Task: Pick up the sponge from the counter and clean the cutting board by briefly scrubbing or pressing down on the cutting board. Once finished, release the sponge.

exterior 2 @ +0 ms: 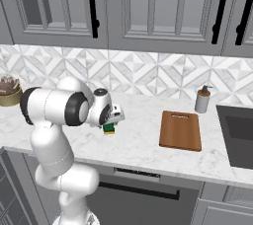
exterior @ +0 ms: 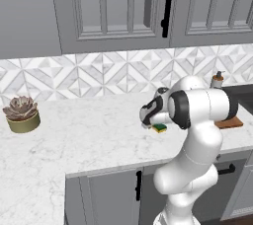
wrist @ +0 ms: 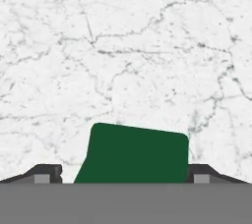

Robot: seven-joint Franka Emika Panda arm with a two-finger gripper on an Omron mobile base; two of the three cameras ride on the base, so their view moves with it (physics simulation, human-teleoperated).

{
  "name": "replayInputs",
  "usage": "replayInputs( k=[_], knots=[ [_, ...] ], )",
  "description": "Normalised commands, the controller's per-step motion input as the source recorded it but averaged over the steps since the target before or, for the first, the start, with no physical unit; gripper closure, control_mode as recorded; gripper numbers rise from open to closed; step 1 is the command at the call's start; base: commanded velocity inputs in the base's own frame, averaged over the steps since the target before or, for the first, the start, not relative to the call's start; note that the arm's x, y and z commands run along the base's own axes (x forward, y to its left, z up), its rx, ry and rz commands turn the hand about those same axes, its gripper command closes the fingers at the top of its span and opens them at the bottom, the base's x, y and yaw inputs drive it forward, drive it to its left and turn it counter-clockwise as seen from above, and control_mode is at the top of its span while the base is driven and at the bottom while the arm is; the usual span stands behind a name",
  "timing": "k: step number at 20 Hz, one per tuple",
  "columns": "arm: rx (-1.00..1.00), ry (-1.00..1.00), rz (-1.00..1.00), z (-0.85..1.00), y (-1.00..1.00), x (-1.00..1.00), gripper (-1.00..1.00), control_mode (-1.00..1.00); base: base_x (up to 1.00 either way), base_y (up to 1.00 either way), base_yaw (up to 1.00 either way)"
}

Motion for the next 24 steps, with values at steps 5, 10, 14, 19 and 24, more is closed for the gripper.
replayInputs(
  k=[5, 10, 14, 19, 24],
  knots=[
    [0.00, 0.00, 0.00, -0.11, -0.13, 0.21, 1.00, -1.00, 0.00, 0.00, 0.00],
    [0.00, -0.09, 0.07, 0.05, 0.00, 0.01, 1.00, -1.00, 0.00, 0.00, 0.00],
    [-0.02, -0.01, 0.01, 0.18, -0.15, 0.01, 1.00, -1.00, 0.00, 0.00, 0.00],
    [-0.01, 0.00, -0.01, 0.01, -0.49, 0.06, 1.00, -1.00, 0.00, 0.00, 0.00],
    [0.00, 0.00, -0.01, 0.09, -0.57, 0.20, 1.00, -1.00, 0.00, 0.00, 0.00]
  ],
)
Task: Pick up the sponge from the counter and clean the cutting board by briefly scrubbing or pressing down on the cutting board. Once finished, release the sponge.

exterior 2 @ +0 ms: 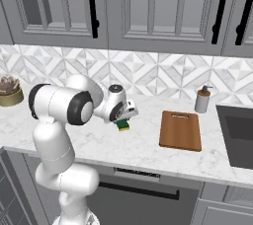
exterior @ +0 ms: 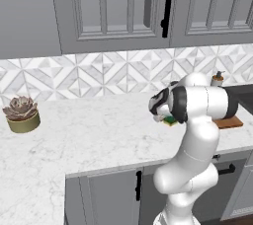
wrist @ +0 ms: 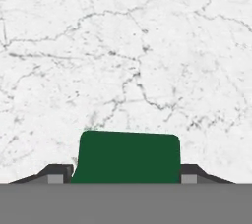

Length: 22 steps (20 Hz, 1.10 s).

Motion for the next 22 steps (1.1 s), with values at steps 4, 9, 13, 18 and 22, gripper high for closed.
replayInputs(
  k=[4, 9, 13, 18, 22],
  knots=[
    [0.00, -0.01, 0.00, 0.23, -0.63, 0.09, 1.00, -1.00, 0.00, 0.00, 0.00],
    [0.06, -0.05, 0.00, 0.39, -0.69, 0.00, 1.00, -1.00, 0.00, 0.00, 0.00],
    [0.02, -0.02, 0.00, 0.26, -0.63, 0.00, 1.00, -1.00, 0.00, 0.00, 0.00],
    [0.00, 0.00, 0.00, 0.03, -0.27, 0.28, 1.00, -1.00, 0.00, 0.00, 0.00],
    [0.00, 0.00, 0.00, 0.09, -0.29, 0.36, 1.00, -1.00, 0.00, 0.00, 0.00]
  ],
)
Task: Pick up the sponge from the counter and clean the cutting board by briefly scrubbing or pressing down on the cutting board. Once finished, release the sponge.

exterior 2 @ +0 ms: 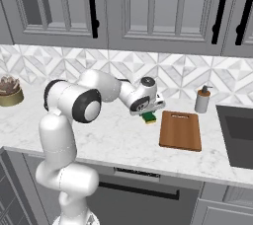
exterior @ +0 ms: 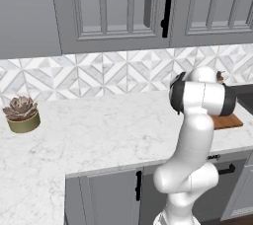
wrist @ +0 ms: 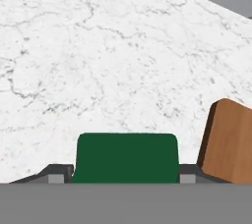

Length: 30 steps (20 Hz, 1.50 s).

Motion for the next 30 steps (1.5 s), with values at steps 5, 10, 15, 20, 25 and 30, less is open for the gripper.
replayInputs(
  k=[5, 10, 15, 20, 25, 30],
  knots=[
    [0.00, 0.00, 0.00, 0.08, -0.41, 0.26, 1.00, -1.00, 0.00, 0.00, 0.00],
    [0.00, 0.00, 0.00, 0.00, -0.43, 0.25, 1.00, -1.00, 0.00, 0.00, 0.00],
    [0.00, 0.00, 0.00, 0.00, -0.42, 0.30, 1.00, -1.00, 0.00, 0.00, 0.00],
    [-0.01, 0.00, 0.00, -0.12, -0.33, 0.33, 1.00, -1.00, 0.00, 0.00, 0.00],
    [-0.02, 0.01, 0.00, -0.33, -0.18, 0.09, 1.00, -1.00, 0.00, 0.00, 0.00],
    [0.00, 0.00, 0.00, -0.19, -0.05, -0.01, 1.00, -1.00, 0.00, 0.00, 0.00]
  ],
)
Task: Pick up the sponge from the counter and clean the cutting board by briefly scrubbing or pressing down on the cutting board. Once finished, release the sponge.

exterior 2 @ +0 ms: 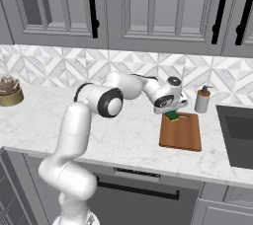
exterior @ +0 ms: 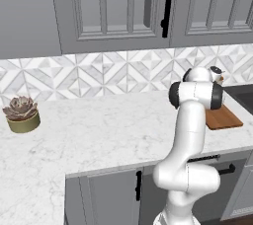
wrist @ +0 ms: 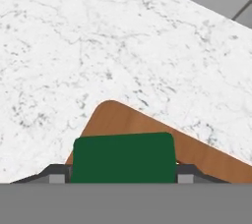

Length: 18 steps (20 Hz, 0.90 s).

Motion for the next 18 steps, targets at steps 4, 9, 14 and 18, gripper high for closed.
replayInputs(
  k=[4, 9, 14, 18],
  knots=[
    [0.00, 0.00, 0.00, -0.21, 0.00, -0.08, 1.00, -1.00, 0.00, 0.00, 0.00],
    [0.00, 0.00, 0.00, -0.48, 0.00, -0.26, 1.00, -1.00, 0.00, 0.00, 0.00],
    [0.00, 0.00, 0.00, -0.49, -0.01, -0.26, 1.00, -1.00, 0.00, 0.00, 0.00],
    [0.01, -0.02, -0.01, -0.15, -0.25, -0.69, 1.00, -1.00, 0.00, 0.00, 0.00]
  ],
)
